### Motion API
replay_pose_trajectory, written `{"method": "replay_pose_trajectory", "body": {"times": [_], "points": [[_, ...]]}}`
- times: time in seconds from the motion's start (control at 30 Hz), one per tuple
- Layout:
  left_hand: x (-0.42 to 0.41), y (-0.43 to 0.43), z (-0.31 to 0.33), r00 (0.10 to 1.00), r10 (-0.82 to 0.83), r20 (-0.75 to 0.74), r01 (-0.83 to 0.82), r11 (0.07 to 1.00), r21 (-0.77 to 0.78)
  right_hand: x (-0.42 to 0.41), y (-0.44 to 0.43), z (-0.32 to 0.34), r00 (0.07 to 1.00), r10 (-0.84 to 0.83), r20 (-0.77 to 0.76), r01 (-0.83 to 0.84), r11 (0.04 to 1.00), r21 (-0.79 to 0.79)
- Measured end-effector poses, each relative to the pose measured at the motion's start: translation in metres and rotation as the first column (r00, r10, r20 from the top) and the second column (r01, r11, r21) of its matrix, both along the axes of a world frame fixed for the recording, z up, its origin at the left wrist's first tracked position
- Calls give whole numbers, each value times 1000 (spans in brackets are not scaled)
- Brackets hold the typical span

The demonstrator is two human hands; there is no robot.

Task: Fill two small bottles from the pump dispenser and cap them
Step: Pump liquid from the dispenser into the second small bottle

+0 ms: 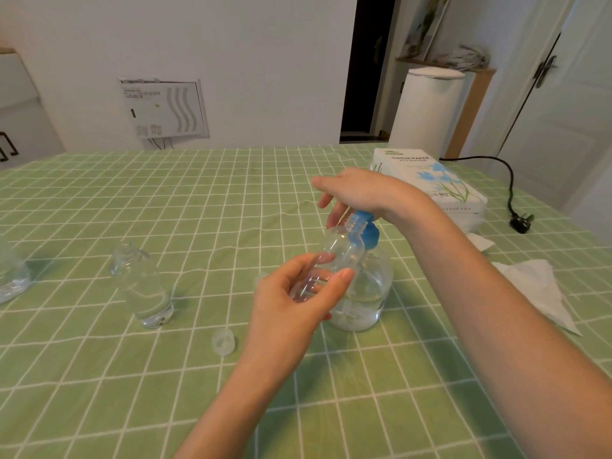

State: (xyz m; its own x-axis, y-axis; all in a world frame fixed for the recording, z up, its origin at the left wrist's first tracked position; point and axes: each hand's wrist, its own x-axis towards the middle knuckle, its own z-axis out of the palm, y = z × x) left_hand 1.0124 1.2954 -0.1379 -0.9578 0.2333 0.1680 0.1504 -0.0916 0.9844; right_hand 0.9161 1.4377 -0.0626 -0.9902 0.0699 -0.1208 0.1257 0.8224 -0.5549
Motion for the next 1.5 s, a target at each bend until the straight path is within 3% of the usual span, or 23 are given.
{"method": "replay_pose_trajectory", "body": {"times": [1.5], "points": [[2, 0, -1, 1000, 0, 29, -1, 1000, 26, 5, -2, -4, 999, -5, 34, 5, 1000, 23]]}}
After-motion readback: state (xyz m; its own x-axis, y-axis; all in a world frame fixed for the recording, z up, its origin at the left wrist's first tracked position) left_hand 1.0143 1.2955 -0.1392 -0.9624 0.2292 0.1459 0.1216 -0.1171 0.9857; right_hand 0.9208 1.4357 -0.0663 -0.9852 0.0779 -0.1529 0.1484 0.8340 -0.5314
